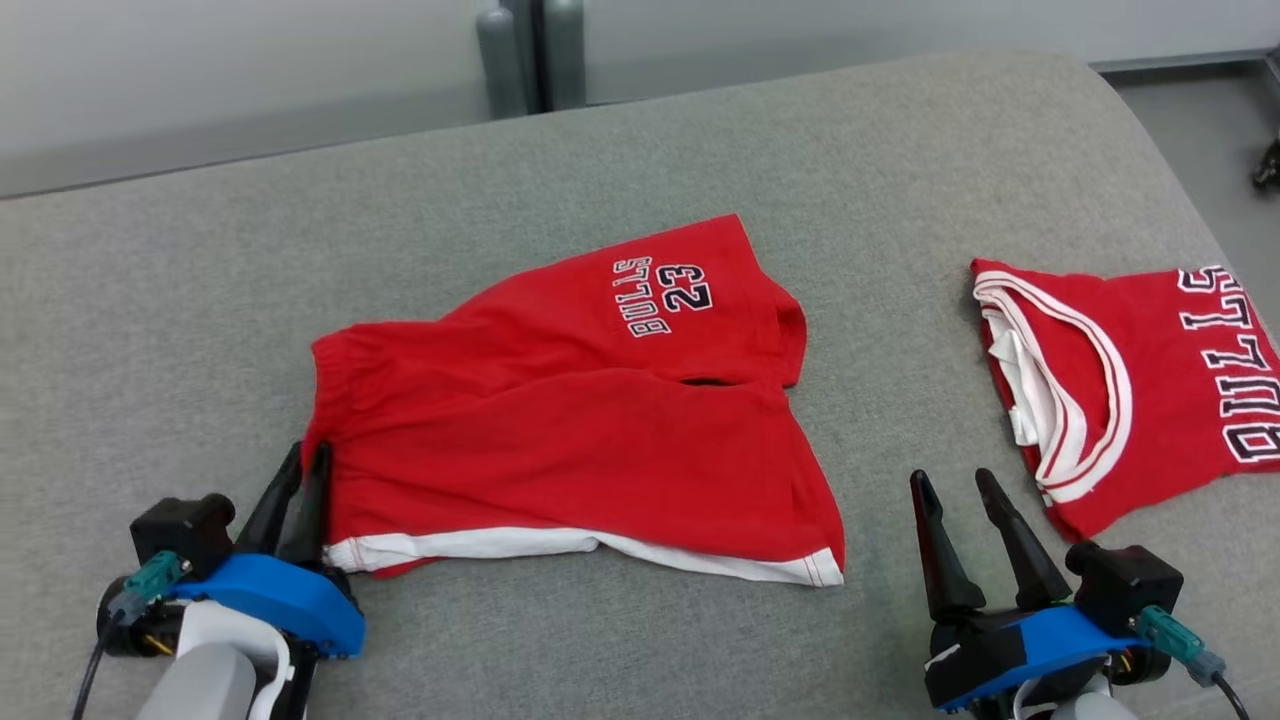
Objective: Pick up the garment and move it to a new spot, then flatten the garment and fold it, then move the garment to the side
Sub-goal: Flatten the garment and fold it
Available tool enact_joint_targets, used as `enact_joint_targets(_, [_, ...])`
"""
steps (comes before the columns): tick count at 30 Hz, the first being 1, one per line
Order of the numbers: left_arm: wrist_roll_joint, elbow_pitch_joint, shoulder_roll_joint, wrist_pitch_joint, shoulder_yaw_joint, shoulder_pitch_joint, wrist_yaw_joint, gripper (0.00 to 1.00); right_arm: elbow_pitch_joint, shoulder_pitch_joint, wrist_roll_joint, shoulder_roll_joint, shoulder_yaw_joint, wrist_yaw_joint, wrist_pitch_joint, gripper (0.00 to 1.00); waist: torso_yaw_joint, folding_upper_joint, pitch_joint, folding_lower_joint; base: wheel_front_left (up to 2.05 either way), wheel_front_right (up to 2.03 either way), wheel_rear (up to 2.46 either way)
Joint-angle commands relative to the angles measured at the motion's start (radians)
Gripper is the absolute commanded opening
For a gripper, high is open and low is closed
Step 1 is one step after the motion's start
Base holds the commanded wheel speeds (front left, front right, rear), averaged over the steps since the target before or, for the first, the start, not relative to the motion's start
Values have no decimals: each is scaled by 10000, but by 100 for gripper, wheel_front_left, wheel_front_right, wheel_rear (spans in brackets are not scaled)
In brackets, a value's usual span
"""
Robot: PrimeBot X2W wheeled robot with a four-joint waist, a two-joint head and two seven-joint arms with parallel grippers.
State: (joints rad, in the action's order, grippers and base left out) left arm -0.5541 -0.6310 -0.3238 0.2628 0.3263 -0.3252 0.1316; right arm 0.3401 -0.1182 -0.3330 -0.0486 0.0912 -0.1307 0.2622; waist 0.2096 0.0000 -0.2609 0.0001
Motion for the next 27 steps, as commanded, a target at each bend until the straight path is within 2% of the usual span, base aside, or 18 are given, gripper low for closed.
enact_joint_targets(1, [111, -80, 97, 22, -226, 216, -19, 100, -41, 84, 103, -41, 22, -1, 36, 100, -133, 0, 144, -1, 0, 0, 0])
enact_joint_targets(7, [553, 132, 694, 22, -1013, 879, -19, 100, -185, -17, 272, -43, 155, -1, 36, 100, -740, 0, 937, -1, 0, 0, 0])
enact_joint_targets(11, [1435, 925, 1052, 20, -1745, 1609, -17, 100, -331, 55, 602, -46, 64, -1, 36, 100, -1137, 0, 1547, -1, 0, 0, 0])
enact_joint_targets(19, [2801, 1725, 1843, 22, -2959, 2912, -19, 100, 214, 535, 1425, -44, -21, -1, 34, 100, -1660, 0, 2439, -1, 0, 0, 0])
enact_joint_targets(27, [3241, 1960, 2250, 22, -2906, 3784, -18, 100, 824, 1019, 1636, -41, -97, -1, 36, 100, -1963, 0, 2867, -1, 0, 0, 0])
